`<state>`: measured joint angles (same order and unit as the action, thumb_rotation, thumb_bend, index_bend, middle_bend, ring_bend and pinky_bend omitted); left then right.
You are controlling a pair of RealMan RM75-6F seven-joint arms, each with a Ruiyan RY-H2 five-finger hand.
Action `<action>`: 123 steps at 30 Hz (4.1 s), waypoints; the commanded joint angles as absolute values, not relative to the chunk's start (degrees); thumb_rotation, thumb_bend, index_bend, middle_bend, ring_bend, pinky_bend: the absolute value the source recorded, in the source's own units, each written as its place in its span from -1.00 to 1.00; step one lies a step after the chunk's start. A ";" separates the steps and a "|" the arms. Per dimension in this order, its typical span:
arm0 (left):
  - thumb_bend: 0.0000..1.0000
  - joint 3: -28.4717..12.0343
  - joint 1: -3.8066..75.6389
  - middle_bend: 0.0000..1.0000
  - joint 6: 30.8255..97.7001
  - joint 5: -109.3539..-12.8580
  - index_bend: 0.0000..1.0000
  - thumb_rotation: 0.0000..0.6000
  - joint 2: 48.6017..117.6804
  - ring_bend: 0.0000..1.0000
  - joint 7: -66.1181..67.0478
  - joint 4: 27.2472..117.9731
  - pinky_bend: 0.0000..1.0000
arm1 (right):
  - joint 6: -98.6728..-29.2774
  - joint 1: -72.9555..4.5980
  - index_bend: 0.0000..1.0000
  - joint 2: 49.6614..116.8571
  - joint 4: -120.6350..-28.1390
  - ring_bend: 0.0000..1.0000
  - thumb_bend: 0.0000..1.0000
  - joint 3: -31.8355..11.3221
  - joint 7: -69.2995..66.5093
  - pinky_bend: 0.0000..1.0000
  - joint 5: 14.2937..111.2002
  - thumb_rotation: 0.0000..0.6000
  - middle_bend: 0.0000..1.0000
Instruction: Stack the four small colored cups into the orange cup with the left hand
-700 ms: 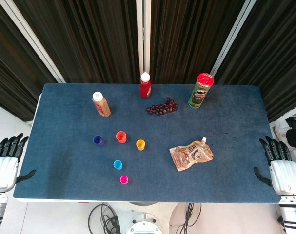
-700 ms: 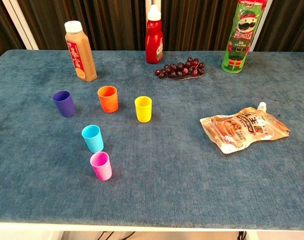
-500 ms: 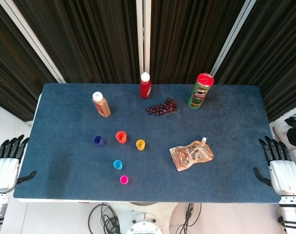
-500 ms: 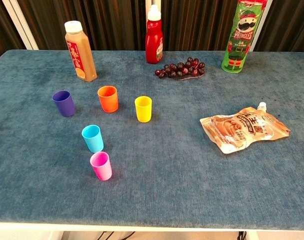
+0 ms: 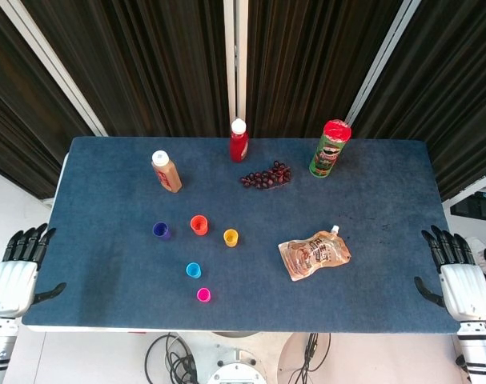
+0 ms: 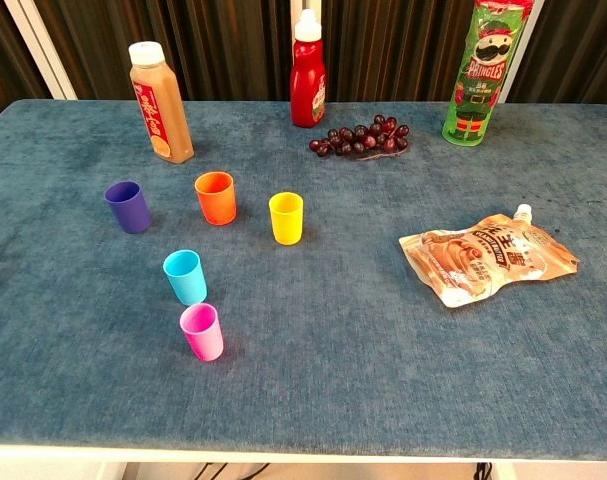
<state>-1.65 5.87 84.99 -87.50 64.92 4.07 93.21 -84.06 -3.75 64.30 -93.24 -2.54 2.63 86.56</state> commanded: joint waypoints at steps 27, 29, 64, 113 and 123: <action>-0.71 -7.67 25.98 -0.95 58.05 -77.36 -1.00 1.00 75.22 -1.00 2.30 90.50 -0.96 | -84.93 -3.07 -1.00 63.79 -91.38 -1.00 -0.54 -2.05 -0.97 -1.00 87.17 1.00 -1.00; -0.70 -7.86 27.19 -0.91 56.82 -76.29 -0.99 1.00 77.35 -0.99 3.28 88.71 -0.92 | -84.82 -3.11 -1.00 63.45 -91.43 -1.00 -0.54 -2.09 -1.08 -1.00 87.12 1.00 -1.00; -0.51 -9.80 34.20 -0.19 53.47 -70.30 -0.20 1.00 91.14 -0.26 0.54 71.04 -0.68 | -81.99 -3.73 -1.00 63.26 -91.20 -1.00 -0.51 -3.45 -1.73 -1.00 82.91 1.00 -1.00; -0.51 -15.38 41.32 -0.03 52.36 -62.31 -0.05 1.00 93.76 -0.22 1.22 77.33 -0.66 | -82.11 -3.39 -1.00 63.26 -89.73 -1.00 -0.50 -3.68 -3.99 -1.00 82.61 1.00 -1.00; -0.56 -14.98 41.80 -0.52 52.06 -63.44 -0.67 1.00 93.56 -0.66 0.25 77.85 -0.70 | -82.66 -3.20 -1.00 63.29 -89.76 -1.00 -0.50 -3.85 -4.04 -1.00 82.69 1.00 -1.00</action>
<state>-14.91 41.81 51.86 -63.25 93.58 0.42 77.70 -82.65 -3.20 63.29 -89.76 -3.84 -4.04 82.68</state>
